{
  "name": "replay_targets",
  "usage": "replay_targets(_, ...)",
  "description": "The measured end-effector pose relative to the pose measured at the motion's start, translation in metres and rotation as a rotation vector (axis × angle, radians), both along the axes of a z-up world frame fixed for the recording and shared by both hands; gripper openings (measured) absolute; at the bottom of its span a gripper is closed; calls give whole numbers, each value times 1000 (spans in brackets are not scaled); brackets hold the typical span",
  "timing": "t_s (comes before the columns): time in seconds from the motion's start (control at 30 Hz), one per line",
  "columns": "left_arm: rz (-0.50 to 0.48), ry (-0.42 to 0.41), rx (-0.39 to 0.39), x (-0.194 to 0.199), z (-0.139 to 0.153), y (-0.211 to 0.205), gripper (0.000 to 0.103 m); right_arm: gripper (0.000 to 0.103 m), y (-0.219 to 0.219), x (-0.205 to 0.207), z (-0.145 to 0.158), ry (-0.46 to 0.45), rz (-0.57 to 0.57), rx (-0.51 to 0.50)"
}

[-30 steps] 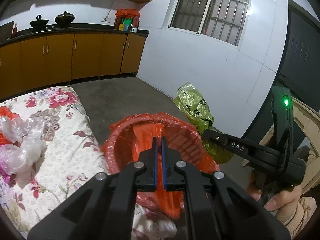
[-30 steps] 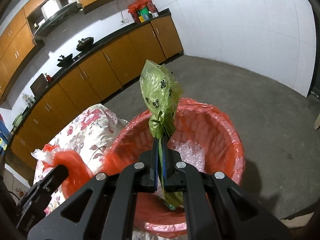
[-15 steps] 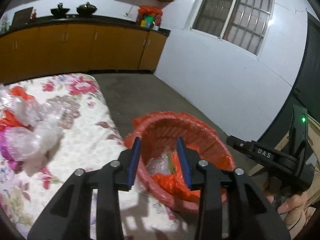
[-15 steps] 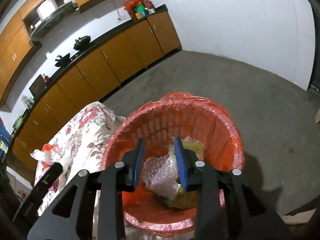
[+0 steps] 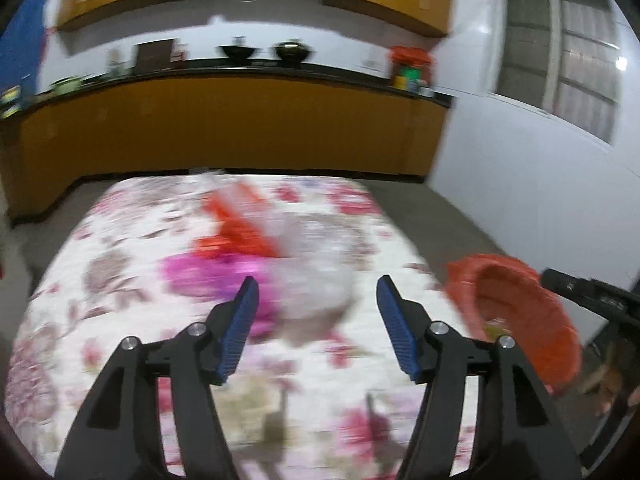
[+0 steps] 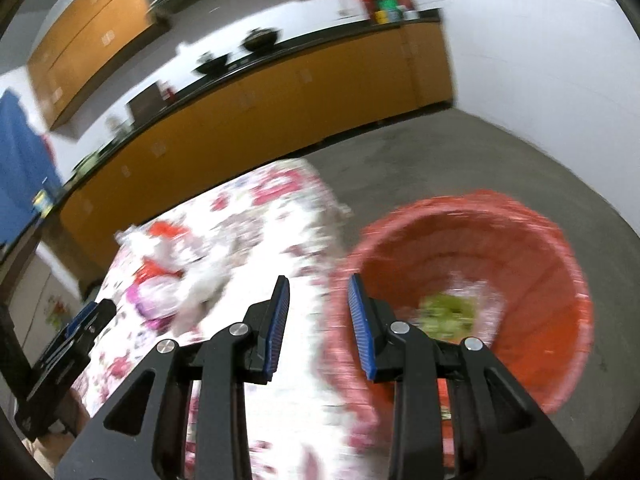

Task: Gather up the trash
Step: 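Return the right tool to the table and grasp the clear plastic bag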

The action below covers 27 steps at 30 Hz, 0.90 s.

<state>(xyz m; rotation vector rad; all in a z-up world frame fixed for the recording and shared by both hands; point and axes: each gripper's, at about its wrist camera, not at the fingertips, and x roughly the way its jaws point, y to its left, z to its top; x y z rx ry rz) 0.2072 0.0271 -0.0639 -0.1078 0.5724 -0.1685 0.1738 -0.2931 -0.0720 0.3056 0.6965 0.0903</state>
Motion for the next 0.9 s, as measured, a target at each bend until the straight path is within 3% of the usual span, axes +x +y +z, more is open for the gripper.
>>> replay_targets(0.13, 125, 7, -8, 0, -1, 46, 66, 32, 48, 18, -2, 7, 105, -23)
replay_targets(0.3, 210, 2, -3, -7, -3, 83, 69, 32, 105, 44, -14, 31, 191, -51)
replay_targets(0.6, 261, 21, -6, -14, -11, 108, 70, 32, 138, 99, -47, 134, 132, 2)
replay_targets(0.77, 266, 37, -13, -9, -19, 112, 70, 53, 152, 118, -53, 140, 118, 15)
replay_targets(0.9, 261, 49, -23, -5, -24, 111, 70, 56, 161, 127, -63, 173, 133, -37)
